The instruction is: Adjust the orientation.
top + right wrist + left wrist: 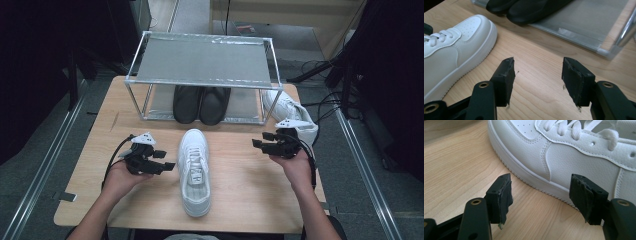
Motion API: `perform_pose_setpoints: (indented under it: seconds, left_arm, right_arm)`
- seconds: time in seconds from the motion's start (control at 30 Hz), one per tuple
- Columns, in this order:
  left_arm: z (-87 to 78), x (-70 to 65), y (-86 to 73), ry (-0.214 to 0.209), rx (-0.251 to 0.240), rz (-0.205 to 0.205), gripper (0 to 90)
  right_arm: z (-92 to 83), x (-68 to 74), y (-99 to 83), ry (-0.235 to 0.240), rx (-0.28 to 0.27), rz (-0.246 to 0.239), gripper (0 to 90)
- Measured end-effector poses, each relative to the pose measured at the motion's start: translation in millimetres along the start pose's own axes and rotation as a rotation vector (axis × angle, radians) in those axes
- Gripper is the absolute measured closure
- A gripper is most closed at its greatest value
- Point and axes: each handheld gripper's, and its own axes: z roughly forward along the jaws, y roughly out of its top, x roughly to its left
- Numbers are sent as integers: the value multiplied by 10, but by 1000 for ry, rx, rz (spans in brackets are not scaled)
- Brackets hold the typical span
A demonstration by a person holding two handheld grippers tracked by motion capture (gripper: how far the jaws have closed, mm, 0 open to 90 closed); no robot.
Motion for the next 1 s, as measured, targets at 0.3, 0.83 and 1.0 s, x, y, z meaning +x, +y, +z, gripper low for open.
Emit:
perform_pose_setpoints:
  seconds: [0.3, 0.83, 1.0]
  left_arm:
    - [41, 19, 55, -7, 14, 12, 349]
    - [82, 44, 99, 11, 23, 25, 351]
    - [72, 44, 96, 10, 19, 26, 351]
  right_arm:
    - [-77, -198, -31, -39, -10, 39, 461]
    - [-88, -540, 30, -126, -22, 109, 498]
    - [-108, -626, 111, -156, -29, 101, 504]
